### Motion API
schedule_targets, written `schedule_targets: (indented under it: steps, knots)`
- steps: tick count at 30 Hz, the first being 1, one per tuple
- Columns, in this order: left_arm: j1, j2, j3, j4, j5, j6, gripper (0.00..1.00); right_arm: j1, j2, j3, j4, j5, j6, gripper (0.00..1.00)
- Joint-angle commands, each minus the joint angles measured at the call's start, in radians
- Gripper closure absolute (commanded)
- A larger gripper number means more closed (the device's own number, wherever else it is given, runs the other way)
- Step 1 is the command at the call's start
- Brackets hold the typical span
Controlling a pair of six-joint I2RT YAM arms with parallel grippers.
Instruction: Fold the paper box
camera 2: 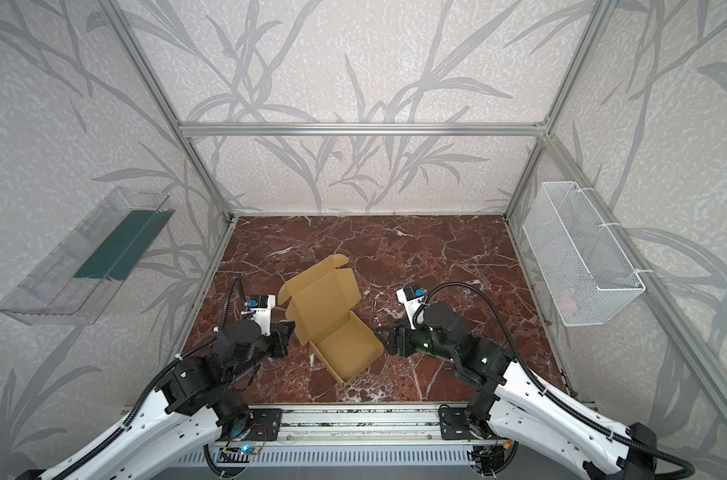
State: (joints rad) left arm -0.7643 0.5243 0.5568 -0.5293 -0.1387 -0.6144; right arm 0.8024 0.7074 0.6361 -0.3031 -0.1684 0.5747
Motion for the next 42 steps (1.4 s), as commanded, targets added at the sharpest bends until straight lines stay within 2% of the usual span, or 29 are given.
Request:
schedule_targets:
  steps: [1,7,11,18,22,27,35,42]
  knots:
    - [0.003,0.036,0.054,0.073,0.104,0.110,1.00,-0.081,-0.059,-0.013,-0.091,-0.032,-0.055,0.21]
    - [0.016,0.160,0.140,0.078,0.216,0.272,1.00,-0.191,-0.112,-0.030,-0.142,-0.043,-0.064,0.19]
    - [0.042,0.221,0.184,0.086,0.293,0.339,1.00,-0.235,-0.152,-0.038,-0.172,-0.015,-0.059,0.19]
    - [0.091,0.226,0.187,0.166,0.460,0.421,1.00,-0.298,-0.234,-0.053,-0.195,-0.005,-0.057,0.15]
    - [0.112,0.213,0.200,0.163,0.555,0.467,1.00,-0.305,-0.224,-0.064,-0.156,-0.063,-0.082,0.15]
    - [0.127,0.173,0.233,0.142,0.651,0.503,1.00,-0.307,-0.210,-0.080,-0.074,-0.149,-0.114,0.15]
    - [0.146,0.120,0.245,0.120,0.699,0.466,1.00,-0.309,-0.189,-0.108,0.097,-0.240,-0.132,0.14]
    - [0.151,0.160,0.269,0.119,0.886,0.412,1.00,-0.310,-0.117,-0.127,0.269,-0.314,-0.128,0.14]
